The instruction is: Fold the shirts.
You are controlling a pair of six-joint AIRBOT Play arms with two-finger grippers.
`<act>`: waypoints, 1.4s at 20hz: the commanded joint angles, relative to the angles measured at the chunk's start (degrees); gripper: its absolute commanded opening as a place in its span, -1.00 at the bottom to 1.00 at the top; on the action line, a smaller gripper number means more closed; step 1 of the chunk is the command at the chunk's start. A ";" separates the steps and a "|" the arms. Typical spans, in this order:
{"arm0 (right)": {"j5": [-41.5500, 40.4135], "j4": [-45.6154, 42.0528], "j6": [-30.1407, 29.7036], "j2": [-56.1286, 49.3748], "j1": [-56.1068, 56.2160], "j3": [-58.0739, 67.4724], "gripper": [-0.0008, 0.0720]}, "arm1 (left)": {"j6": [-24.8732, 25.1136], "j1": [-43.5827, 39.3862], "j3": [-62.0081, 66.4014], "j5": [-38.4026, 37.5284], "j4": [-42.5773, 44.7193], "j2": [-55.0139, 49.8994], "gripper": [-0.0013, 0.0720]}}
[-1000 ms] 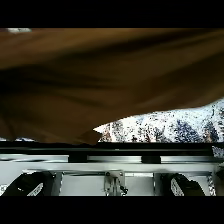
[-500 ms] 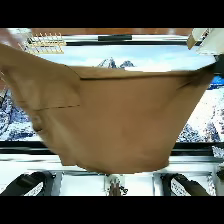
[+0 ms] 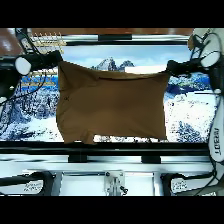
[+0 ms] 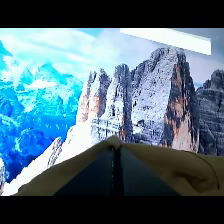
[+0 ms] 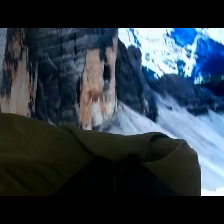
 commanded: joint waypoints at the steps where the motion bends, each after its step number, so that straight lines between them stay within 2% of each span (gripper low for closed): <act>1: -16.48 -0.24 -4.07 -6.14 3.78 -0.37 -0.79 | 0.70 0.83 0.48 12.61 -3.15 -7.61 -0.89; 4: -21.64 -0.28 -2.43 -10.25 5.31 -0.37 -0.79 | 0.66 1.55 0.48 14.88 -3.15 -12.52 -0.89; 8: -19.87 -0.83 -1.55 -13.11 5.29 -0.37 -0.79 | 0.66 2.91 0.48 14.88 -3.96 -17.35 -0.89; 11: -16.31 -3.10 -1.68 -12.07 4.98 -0.33 -0.79 | 1.81 4.20 0.55 13.86 -4.02 -17.14 -0.89; 13: -9.31 -3.72 -1.66 -10.14 4.11 -0.33 -0.79 | 4.94 5.64 1.75 5.01 -3.98 -15.76 -0.89; 15: 2.12 -4.22 -1.68 -8.92 3.04 -0.33 -0.79 | 13.60 6.62 3.19 -9.05 -4.02 -15.72 -0.89; 17: 12.22 -7.58 -1.68 -8.96 2.69 -0.33 -0.79 | 19.04 7.28 3.21 -21.97 -4.02 -15.82 -0.89; 18: 15.82 -10.38 -1.68 -9.03 2.69 -0.33 -0.79 | 21.97 7.32 3.21 -25.99 -4.02 -15.82 -0.89; 21: 20.94 -15.28 -1.68 -9.31 2.69 -0.33 -0.79 | 26.10 7.21 3.21 -32.59 -4.00 -15.89 -0.89; 25: 20.72 -15.76 -1.38 -10.05 2.69 -0.33 -0.79 | 31.08 7.37 3.23 -39.08 -3.87 -15.93 -0.89; 28: 21.00 -15.76 -0.85 -10.71 2.69 -0.33 -0.79 | 31.32 7.87 3.21 -39.85 -3.78 -16.06 -0.89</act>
